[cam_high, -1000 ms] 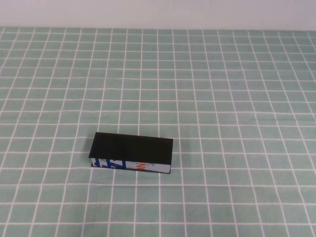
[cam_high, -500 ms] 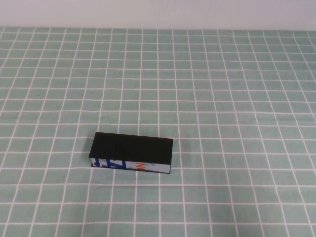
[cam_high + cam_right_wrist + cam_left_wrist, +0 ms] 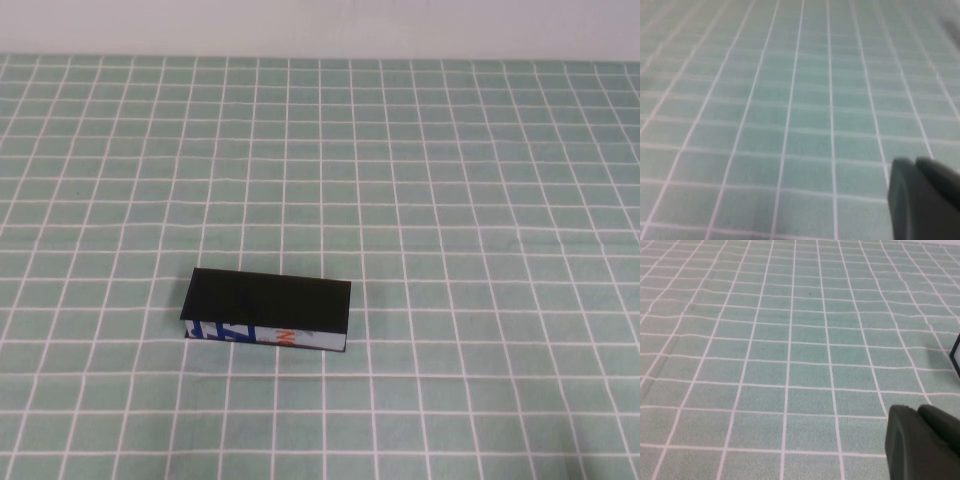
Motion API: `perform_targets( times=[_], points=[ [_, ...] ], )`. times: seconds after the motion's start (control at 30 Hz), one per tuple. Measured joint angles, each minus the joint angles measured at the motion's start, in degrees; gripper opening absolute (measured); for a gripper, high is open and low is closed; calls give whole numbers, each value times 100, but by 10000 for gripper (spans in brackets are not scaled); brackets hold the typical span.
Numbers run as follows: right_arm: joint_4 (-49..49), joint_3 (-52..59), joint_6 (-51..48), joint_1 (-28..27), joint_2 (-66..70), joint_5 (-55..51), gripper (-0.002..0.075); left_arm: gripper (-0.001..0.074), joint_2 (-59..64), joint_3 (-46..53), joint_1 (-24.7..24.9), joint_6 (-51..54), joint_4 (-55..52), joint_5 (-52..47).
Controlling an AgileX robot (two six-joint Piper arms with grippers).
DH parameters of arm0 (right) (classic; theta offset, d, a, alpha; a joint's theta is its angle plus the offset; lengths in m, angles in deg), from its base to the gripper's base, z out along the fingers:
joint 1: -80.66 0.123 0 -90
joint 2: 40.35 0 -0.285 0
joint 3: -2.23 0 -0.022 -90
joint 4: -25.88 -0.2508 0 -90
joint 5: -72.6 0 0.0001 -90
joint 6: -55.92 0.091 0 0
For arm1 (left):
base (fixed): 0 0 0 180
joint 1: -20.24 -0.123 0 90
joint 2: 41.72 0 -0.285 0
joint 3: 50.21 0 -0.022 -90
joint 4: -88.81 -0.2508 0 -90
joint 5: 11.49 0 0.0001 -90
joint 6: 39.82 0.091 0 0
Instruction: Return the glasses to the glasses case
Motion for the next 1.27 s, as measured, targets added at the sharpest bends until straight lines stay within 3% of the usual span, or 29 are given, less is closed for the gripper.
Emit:
perform_targets(
  times=[1.27],
  points=[
    [-557, 0, 21, -25, 0, -220, -11, -1, 0, 0, 8, -14, -70, 0]
  ],
)
